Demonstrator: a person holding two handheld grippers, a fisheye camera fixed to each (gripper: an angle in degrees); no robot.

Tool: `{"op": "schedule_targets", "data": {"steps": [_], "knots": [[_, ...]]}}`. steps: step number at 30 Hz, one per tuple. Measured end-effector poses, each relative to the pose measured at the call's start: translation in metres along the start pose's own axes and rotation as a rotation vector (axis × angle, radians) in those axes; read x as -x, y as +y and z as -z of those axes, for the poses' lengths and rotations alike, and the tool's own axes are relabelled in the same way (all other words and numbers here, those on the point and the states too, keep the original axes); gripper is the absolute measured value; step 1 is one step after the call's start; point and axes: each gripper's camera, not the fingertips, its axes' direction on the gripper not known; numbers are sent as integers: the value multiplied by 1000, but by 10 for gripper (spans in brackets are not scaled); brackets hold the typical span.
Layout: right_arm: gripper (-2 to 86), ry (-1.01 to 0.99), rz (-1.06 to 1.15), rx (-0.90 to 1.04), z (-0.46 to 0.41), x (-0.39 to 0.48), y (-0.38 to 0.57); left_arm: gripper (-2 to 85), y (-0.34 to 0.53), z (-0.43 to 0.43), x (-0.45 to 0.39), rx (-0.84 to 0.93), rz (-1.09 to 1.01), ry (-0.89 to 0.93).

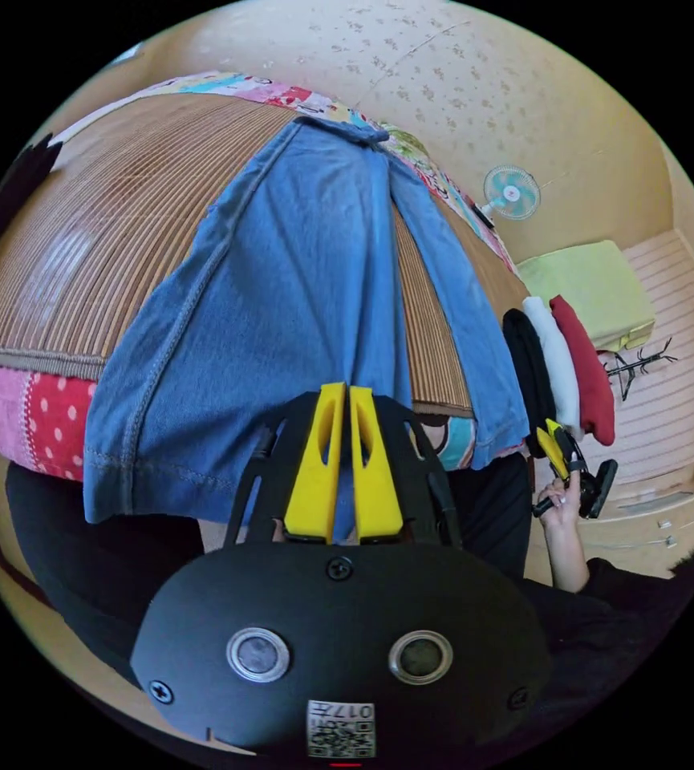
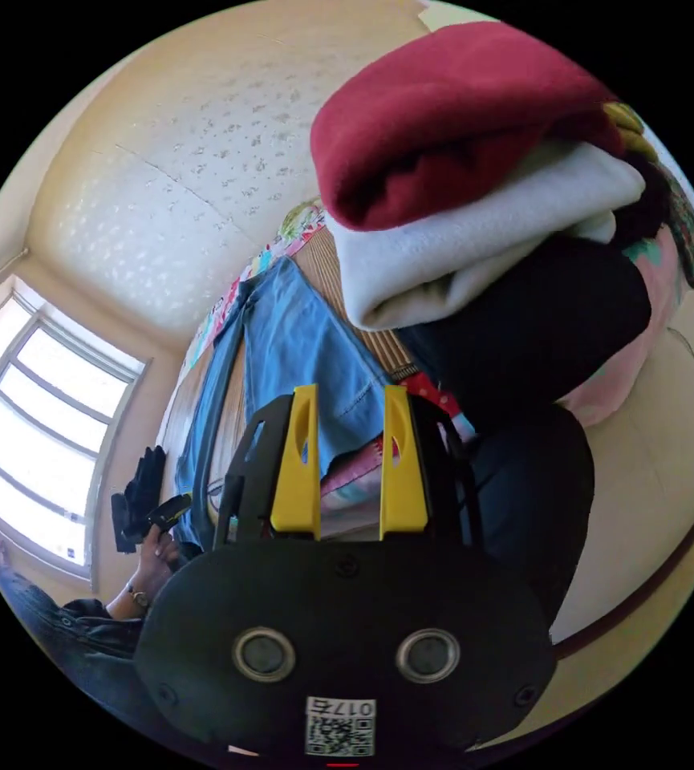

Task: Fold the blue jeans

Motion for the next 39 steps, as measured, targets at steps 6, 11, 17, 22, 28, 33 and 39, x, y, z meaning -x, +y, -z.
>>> {"op": "schedule_targets", "data": {"steps": [6,11,17,22,28,33,39], "knots": [[114,191,85,127,-43,8,-1,-6,33,-4,-33,110,-60,4],[39,52,48,84,-19,0,12,1,50,18,-50,110,-57,-18],[33,225,179,6,58,33,54,46,46,49,-46,56,-41,69],[44,239,24,182,46,-8,71,50,21,42,-46,64,-25,90],[83,269,311,-10,34,71,76,70,-4,14,-67,114,-157,-133],[102,117,461,180,-54,105,51,76,-8,-23,-82,187,-280,-281],[28,211,547,433,-134,119,68,-4,3,-29,-94,394,-382,-268]]}}
